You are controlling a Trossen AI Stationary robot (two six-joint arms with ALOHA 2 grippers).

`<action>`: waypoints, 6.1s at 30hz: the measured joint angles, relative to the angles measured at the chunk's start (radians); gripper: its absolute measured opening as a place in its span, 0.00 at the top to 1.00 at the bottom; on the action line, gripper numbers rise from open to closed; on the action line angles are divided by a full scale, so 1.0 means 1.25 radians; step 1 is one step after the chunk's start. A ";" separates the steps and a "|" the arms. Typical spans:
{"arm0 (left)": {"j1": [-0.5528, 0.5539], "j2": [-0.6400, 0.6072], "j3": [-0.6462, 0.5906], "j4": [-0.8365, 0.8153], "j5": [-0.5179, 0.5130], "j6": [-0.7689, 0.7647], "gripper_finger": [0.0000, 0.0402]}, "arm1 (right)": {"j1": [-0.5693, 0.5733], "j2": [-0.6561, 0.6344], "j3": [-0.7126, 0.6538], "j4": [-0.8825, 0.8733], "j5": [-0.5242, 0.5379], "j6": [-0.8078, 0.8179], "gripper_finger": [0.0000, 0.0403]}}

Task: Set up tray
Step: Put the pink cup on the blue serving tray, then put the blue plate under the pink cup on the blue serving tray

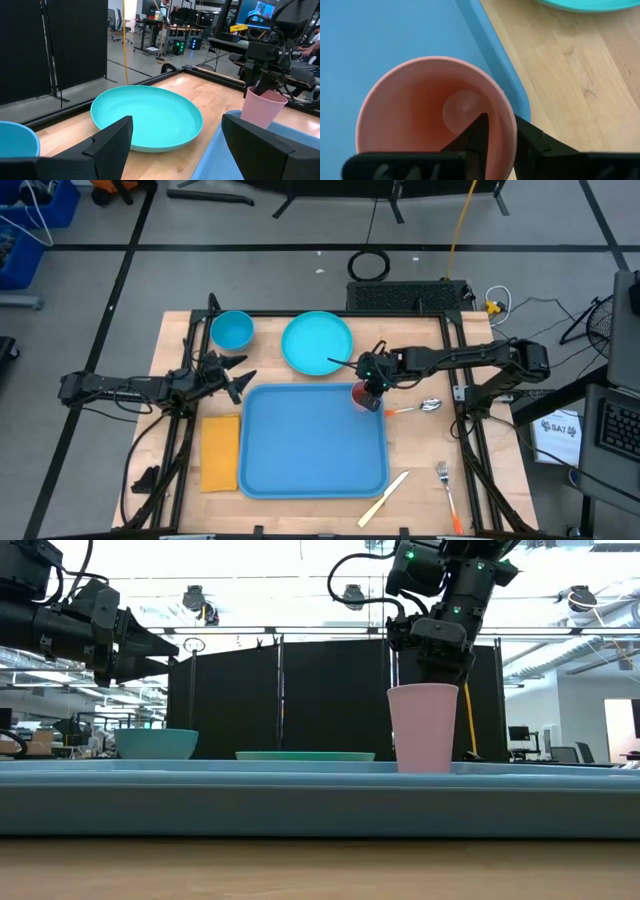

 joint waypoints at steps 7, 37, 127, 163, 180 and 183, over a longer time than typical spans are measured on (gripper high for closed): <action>0.000 0.000 0.000 0.000 0.000 0.000 0.23 | 0.000 0.000 0.000 0.000 -0.001 0.000 0.85; 0.000 0.000 0.000 -0.001 0.001 0.000 0.23 | -0.003 -0.044 0.001 0.008 0.000 0.000 0.85; 0.000 0.000 0.000 -0.004 0.020 -0.014 0.23 | -0.372 0.258 0.045 0.395 -0.046 -0.041 0.61; 0.000 0.000 0.000 -0.004 0.020 -0.014 0.23 | -0.317 0.258 0.017 0.560 -0.062 -0.045 0.92; 0.000 0.000 0.000 -0.004 0.020 -0.015 0.23 | -0.304 0.292 0.018 0.574 -0.029 -0.058 0.57; 0.000 0.000 0.000 -0.005 0.020 -0.015 0.23 | -0.303 0.282 0.017 0.570 -0.042 -0.059 0.54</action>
